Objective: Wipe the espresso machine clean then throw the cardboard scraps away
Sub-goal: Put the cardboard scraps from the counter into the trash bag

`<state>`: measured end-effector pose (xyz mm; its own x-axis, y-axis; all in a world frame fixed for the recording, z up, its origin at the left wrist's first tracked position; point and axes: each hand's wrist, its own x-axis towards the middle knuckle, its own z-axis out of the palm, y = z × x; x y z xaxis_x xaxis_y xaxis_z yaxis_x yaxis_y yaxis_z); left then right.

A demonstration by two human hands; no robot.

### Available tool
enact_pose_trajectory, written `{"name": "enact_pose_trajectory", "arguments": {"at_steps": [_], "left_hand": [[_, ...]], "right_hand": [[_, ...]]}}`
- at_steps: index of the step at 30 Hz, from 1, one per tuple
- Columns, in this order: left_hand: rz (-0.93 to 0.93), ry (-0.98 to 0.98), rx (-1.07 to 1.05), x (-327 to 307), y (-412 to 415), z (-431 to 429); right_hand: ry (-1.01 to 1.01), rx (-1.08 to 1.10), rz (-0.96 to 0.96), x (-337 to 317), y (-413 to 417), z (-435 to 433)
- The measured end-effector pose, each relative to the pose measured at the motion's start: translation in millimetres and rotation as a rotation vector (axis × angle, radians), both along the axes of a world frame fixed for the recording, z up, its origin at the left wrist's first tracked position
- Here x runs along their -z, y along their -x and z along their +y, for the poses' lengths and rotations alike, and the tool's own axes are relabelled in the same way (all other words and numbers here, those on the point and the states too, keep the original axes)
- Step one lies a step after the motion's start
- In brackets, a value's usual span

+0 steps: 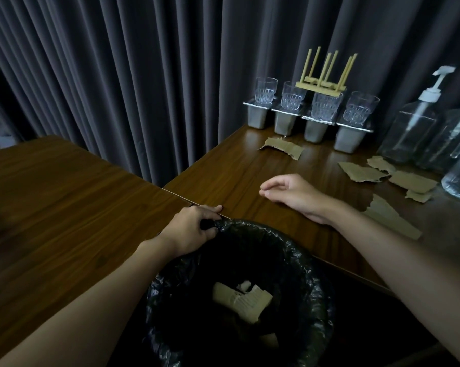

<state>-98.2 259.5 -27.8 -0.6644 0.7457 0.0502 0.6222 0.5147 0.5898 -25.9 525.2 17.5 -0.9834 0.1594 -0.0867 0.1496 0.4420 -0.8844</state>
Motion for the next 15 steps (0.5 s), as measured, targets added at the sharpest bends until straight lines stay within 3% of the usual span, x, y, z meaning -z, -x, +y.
{"name": "enact_pose_trajectory", "arguments": {"at_steps": [7,15], "left_hand": [[-0.013,0.017,0.006,-4.3,7.4,2.5],[0.001,0.079,0.007,-6.9,16.8,5.5]], "right_hand": [[-0.285,0.162,0.013,7.6,43.4,41.7],[-0.389,0.277,-0.132,19.6,88.8,104.8]]}}
